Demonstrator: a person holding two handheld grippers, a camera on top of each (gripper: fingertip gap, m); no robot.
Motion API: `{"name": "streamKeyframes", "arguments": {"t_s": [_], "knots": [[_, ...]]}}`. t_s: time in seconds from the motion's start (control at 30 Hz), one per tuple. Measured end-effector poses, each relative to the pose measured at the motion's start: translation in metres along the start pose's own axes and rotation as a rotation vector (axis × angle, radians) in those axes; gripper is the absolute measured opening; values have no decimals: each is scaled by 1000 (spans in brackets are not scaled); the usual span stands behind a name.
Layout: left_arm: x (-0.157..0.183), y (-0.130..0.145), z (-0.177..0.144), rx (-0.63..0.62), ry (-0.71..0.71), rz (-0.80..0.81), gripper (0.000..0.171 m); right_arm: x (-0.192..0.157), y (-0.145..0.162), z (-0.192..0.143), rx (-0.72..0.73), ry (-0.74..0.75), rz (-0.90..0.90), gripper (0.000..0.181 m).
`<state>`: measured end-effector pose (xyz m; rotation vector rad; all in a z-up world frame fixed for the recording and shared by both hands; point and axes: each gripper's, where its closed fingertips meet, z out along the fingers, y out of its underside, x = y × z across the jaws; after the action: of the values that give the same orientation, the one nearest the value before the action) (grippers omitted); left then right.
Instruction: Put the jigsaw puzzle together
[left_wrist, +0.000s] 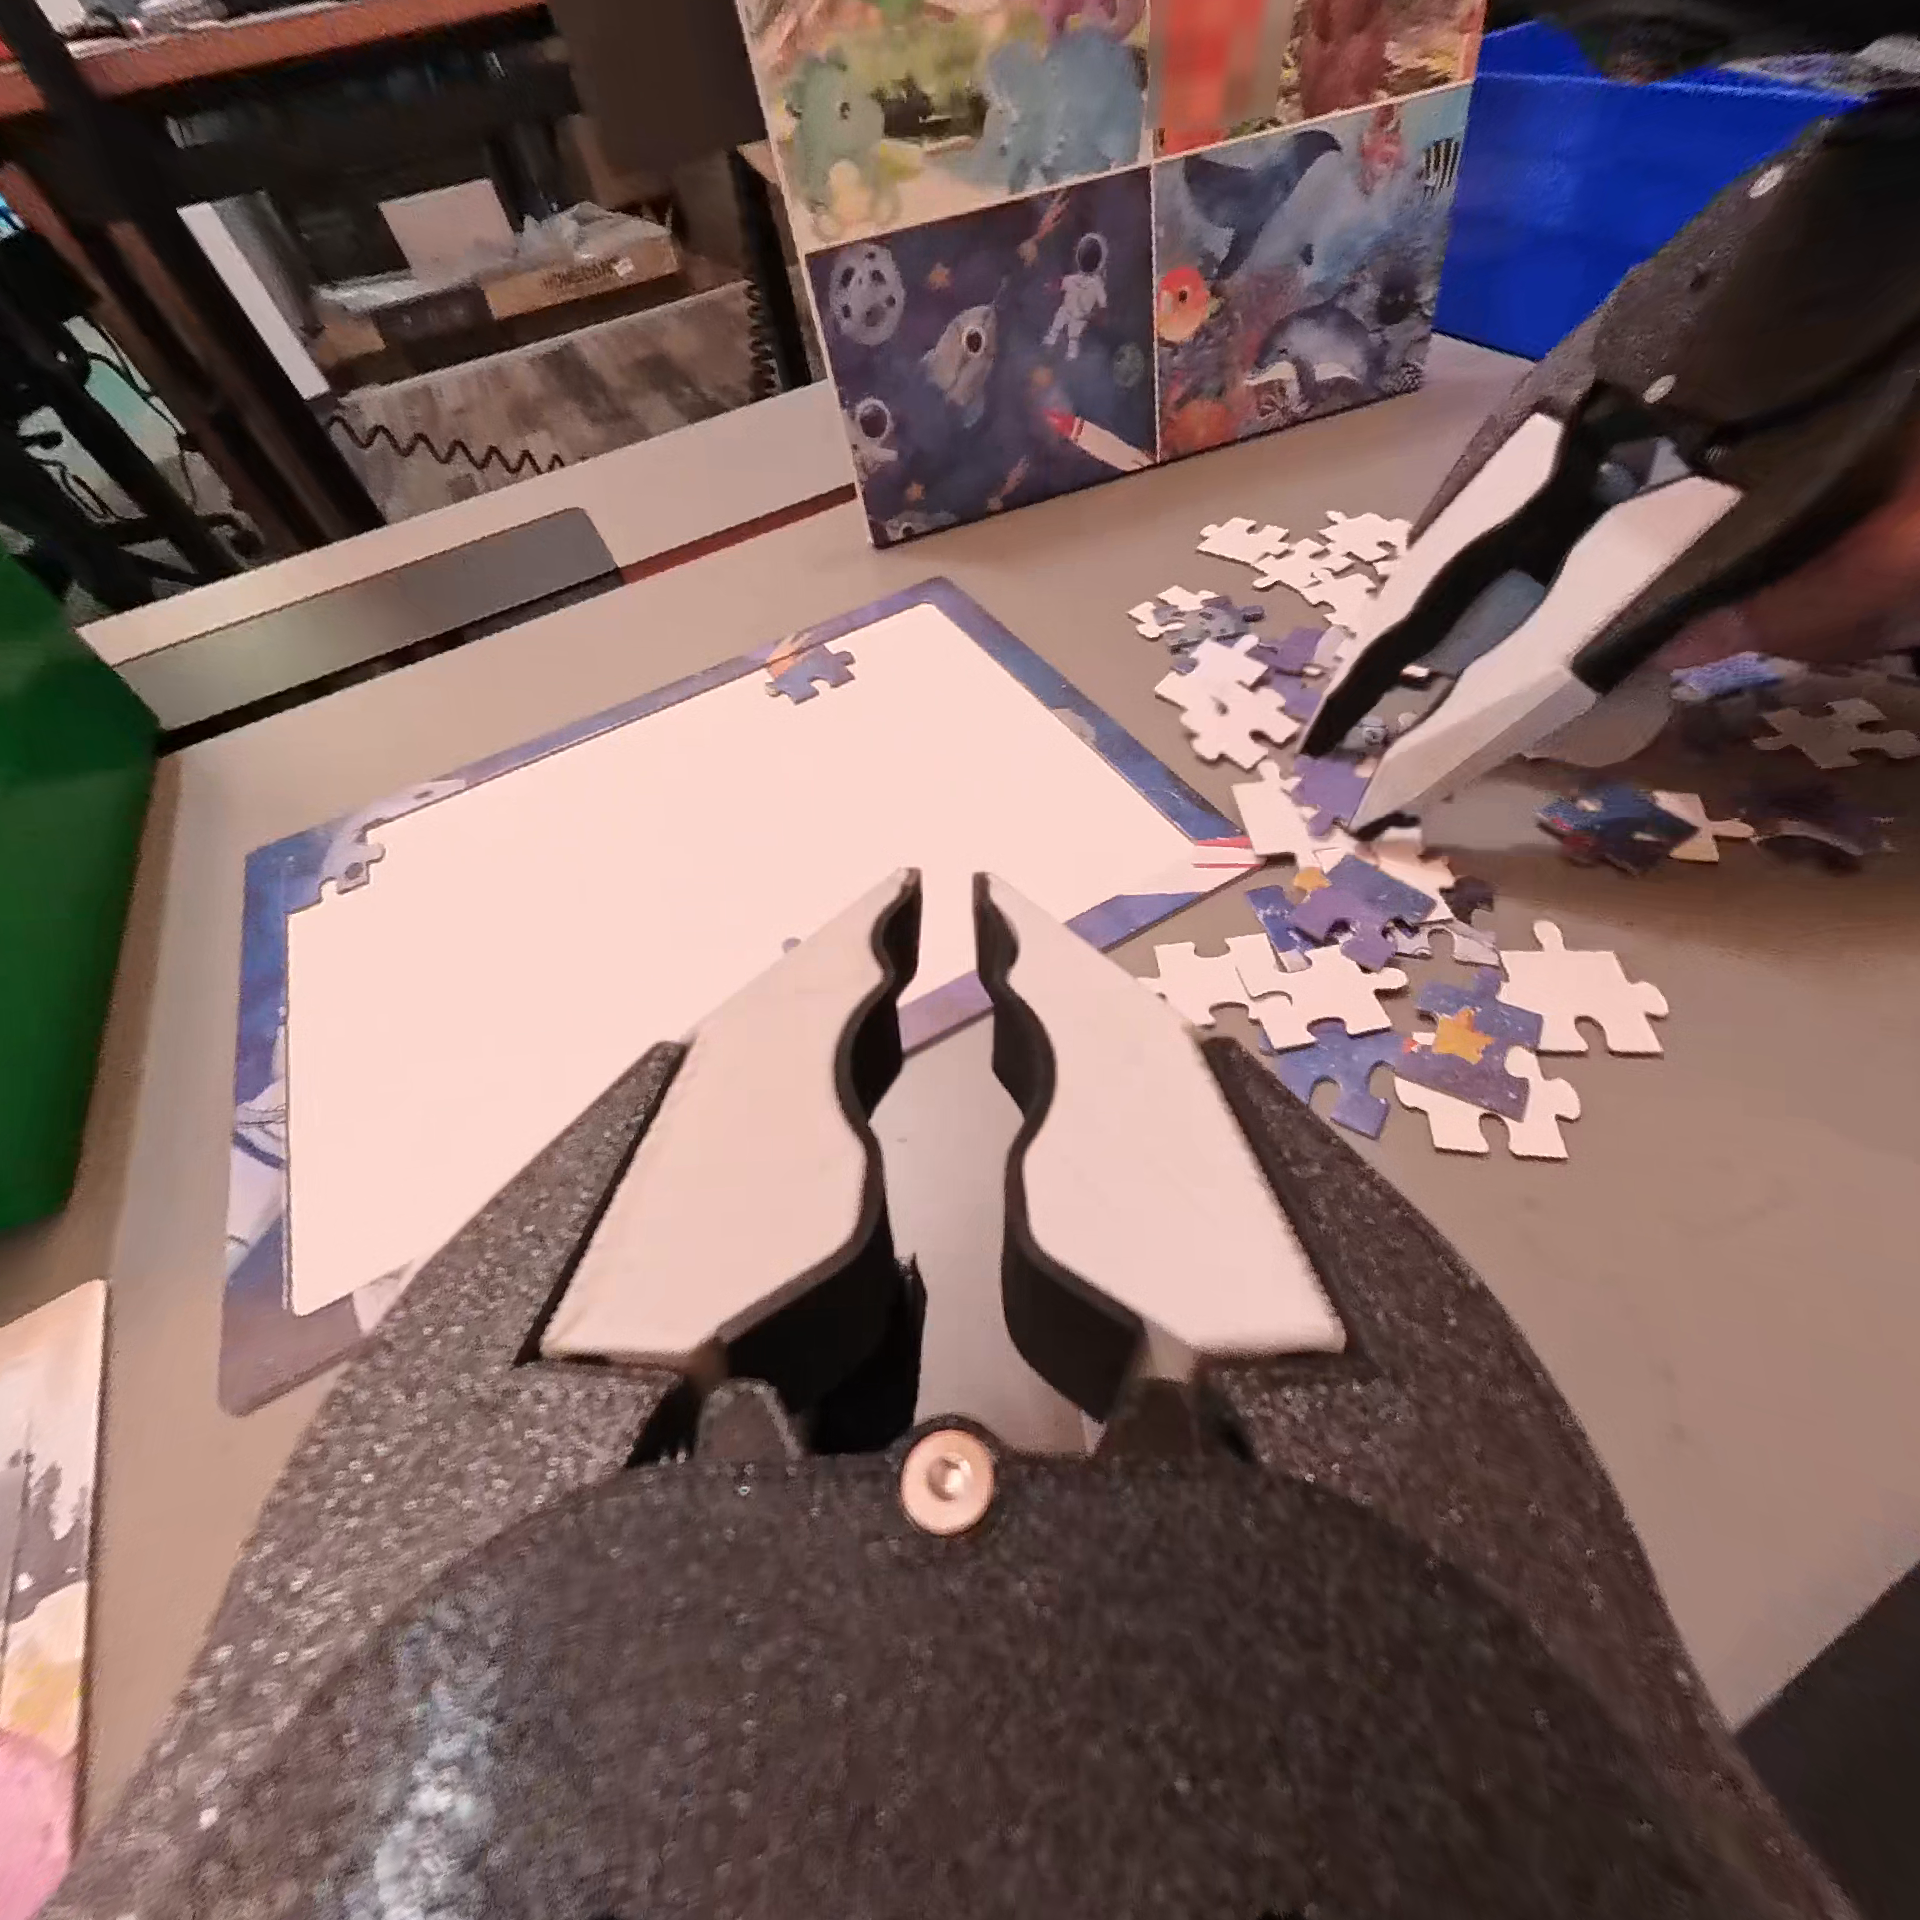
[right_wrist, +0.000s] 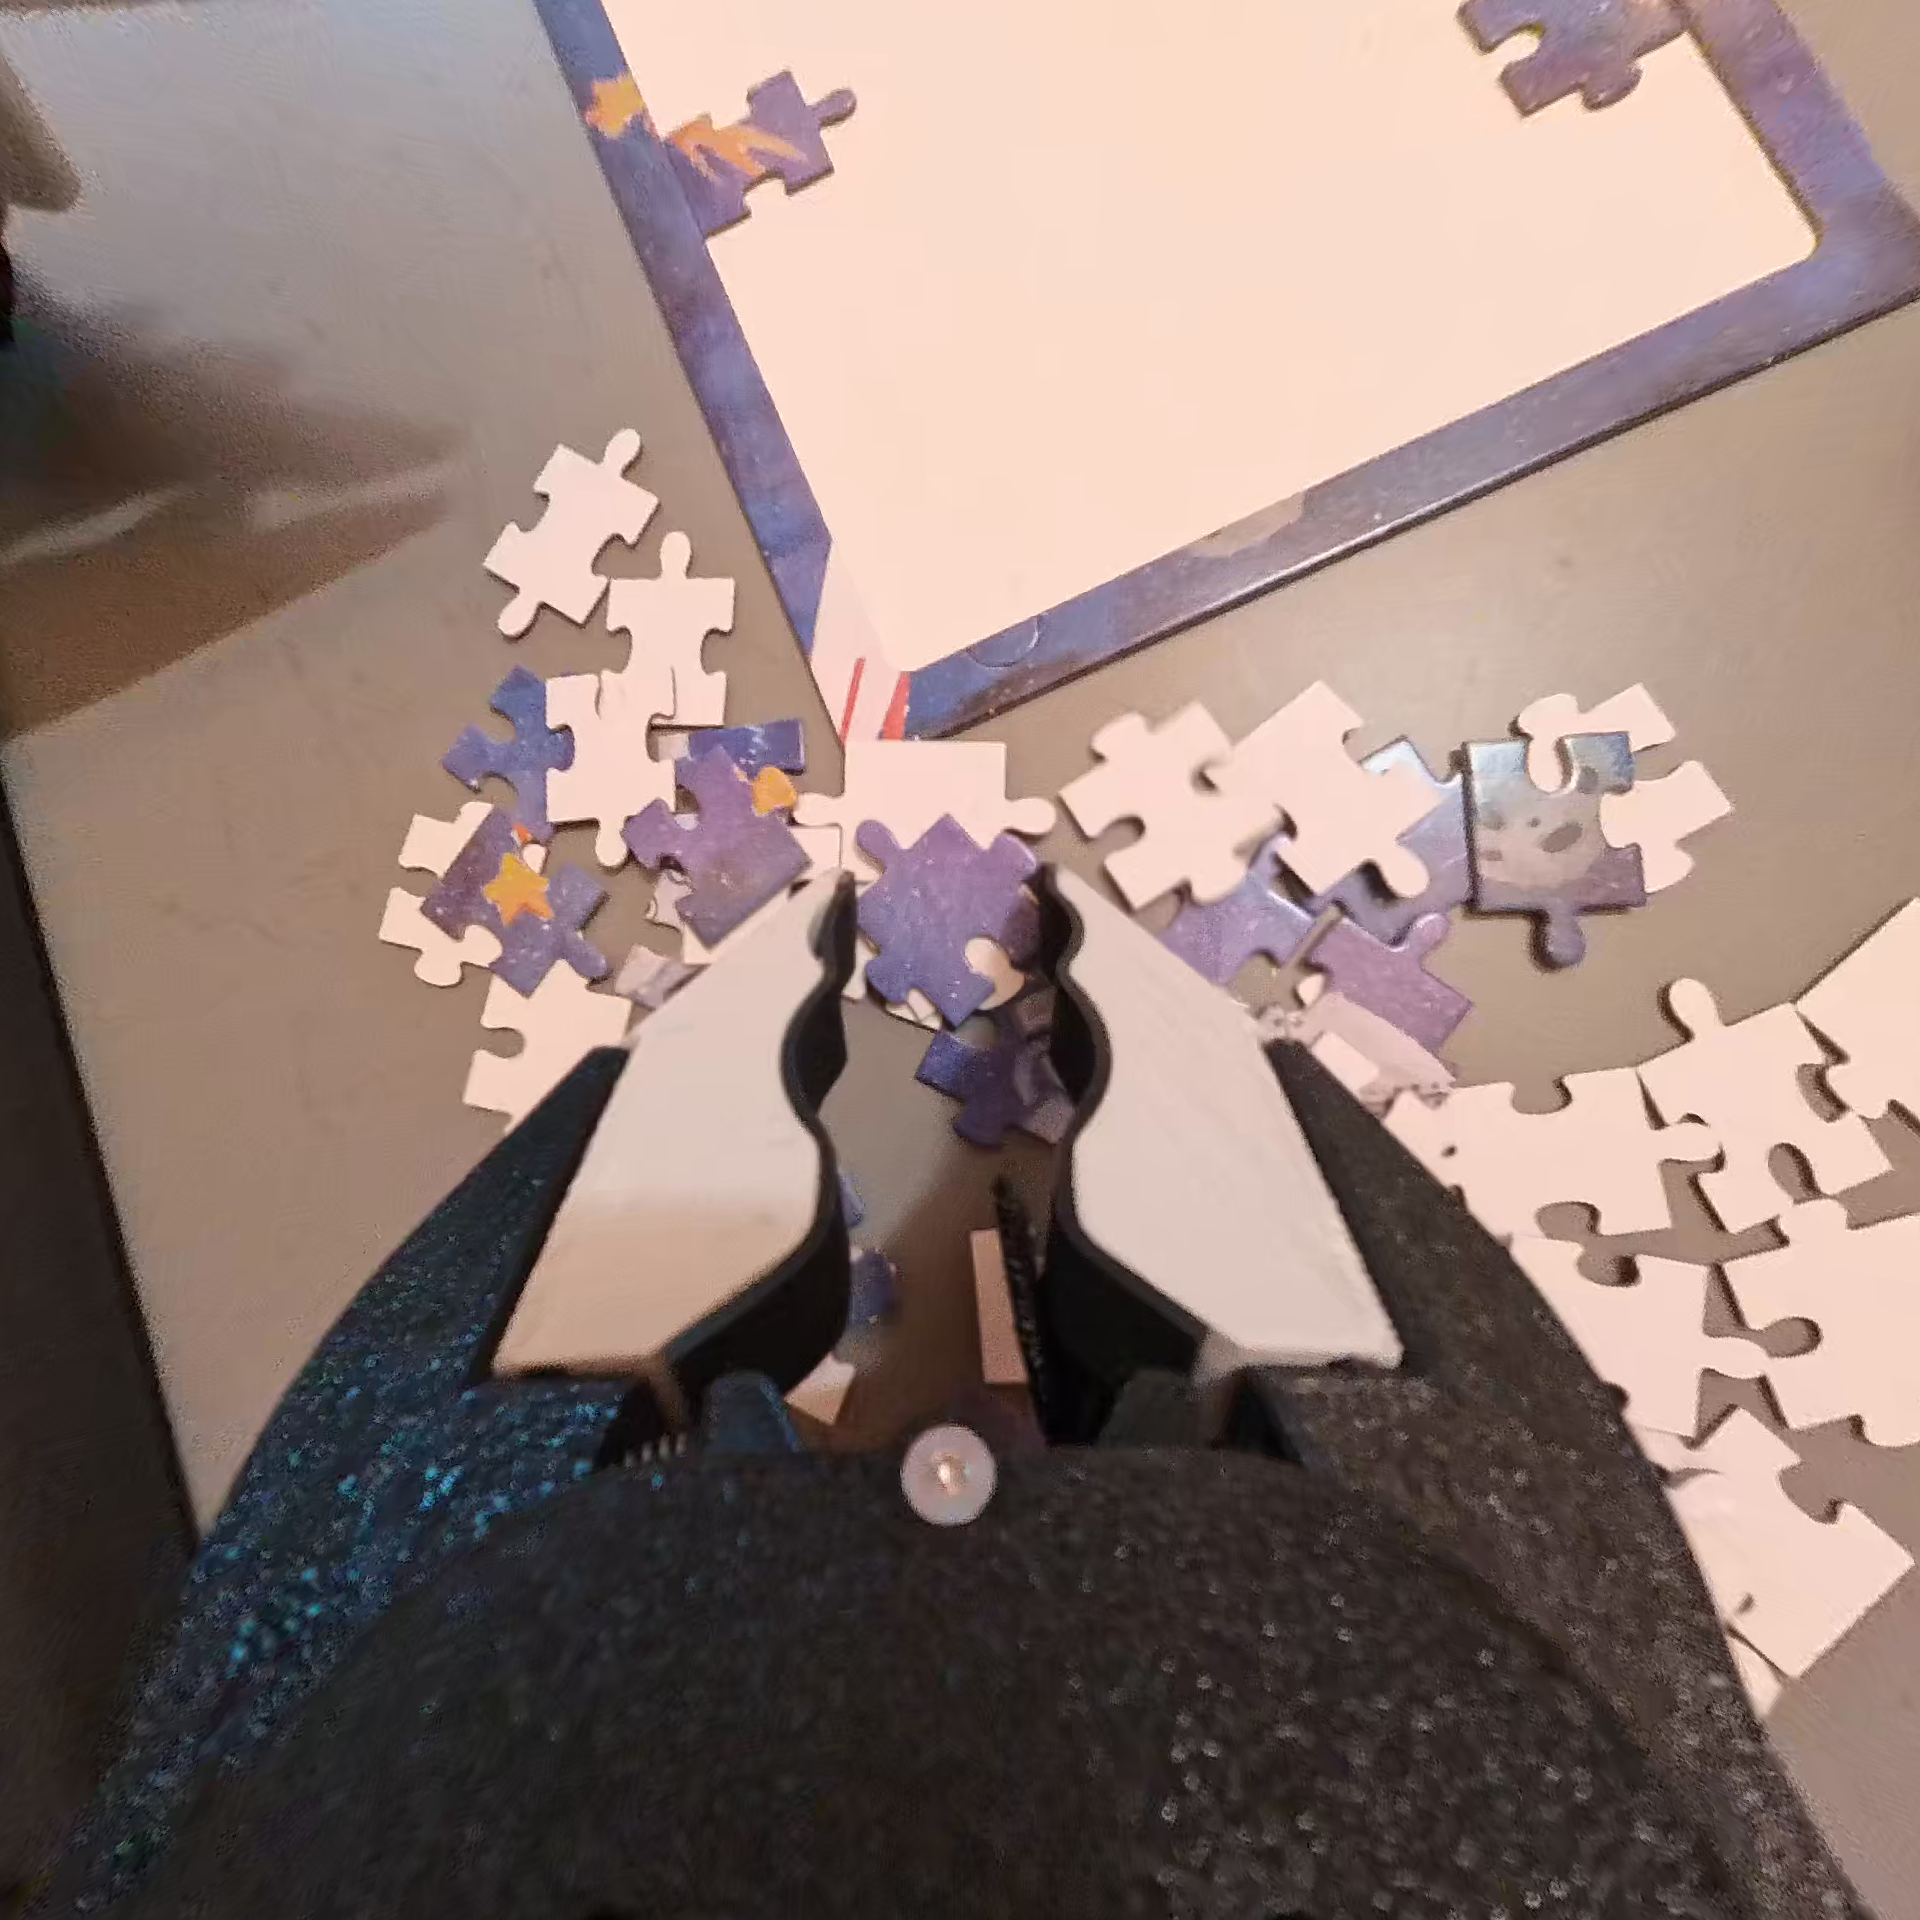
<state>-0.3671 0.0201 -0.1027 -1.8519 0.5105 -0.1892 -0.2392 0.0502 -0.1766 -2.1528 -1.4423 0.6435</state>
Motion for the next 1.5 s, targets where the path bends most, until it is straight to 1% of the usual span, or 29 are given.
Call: {"name": "streamKeyframes", "arguments": {"t_s": [0.07,0.1,0.13,0.23,0.3,0.33,0.4,0.47,0.57,0.63,0.67,0.73,0.83,0.93,0.97,1.03,1.1,1.17,1.27,1.33,1.4,1.43,1.5], "knots": [[-2,3,0,-13,3,-21,9,5,6,-7,-23,7,28,31],[-2,6,2,-29,15,-33,9,9,11,-14,-32,21,38,24],[-2,10,3,-49,22,-42,9,15,12,-24,-21,49,41,12],[0,15,5,-74,29,-44,9,38,11,-60,54,164,70,1],[16,22,9,-128,119,-52,9,56,13,-76,87,241,111,1],[25,28,12,-177,172,-56,10,60,14,-80,95,254,133,2],[41,39,20,-275,238,-45,15,59,11,-79,107,244,140,12],[52,43,28,-344,275,-29,16,56,8,-72,91,245,113,21],[66,43,37,-394,316,-18,18,33,10,-53,31,151,59,31],[75,48,41,-418,333,-25,18,22,18,-44,-26,109,17,31],[80,52,42,-427,348,-32,19,17,22,-42,-46,86,1,31],[89,50,43,-405,356,-52,18,11,23,-41,-44,42,6,31],[95,47,47,-398,336,-38,18,-3,23,-38,-47,-56,30,31],[98,45,49,-383,322,16,18,2,26,-40,-52,-26,7,28],[100,45,48,-380,336,28,18,7,26,-43,-41,-8,16,27],[112,46,43,-386,415,8,18,15,25,-50,-23,12,47,26],[119,46,39,-388,456,-19,19,28,24,-60,-1,72,62,23],[124,43,35,-373,501,-35,19,48,22,-79,24,204,78,23],[114,34,35,-314,467,-65,19,71,23,-128,55,446,132,24],[102,27,36,-268,423,-77,19,75,31,-164,74,584,163,24],[89,23,37,-230,358,-68,19,79,50,-199,110,733,218,19],[84,20,37,-211,333,-60,19,78,63,-211,126,773,258,17],[78,15,35,-173,297,-50,18,71,99,-212,109,741,363,17]]}}
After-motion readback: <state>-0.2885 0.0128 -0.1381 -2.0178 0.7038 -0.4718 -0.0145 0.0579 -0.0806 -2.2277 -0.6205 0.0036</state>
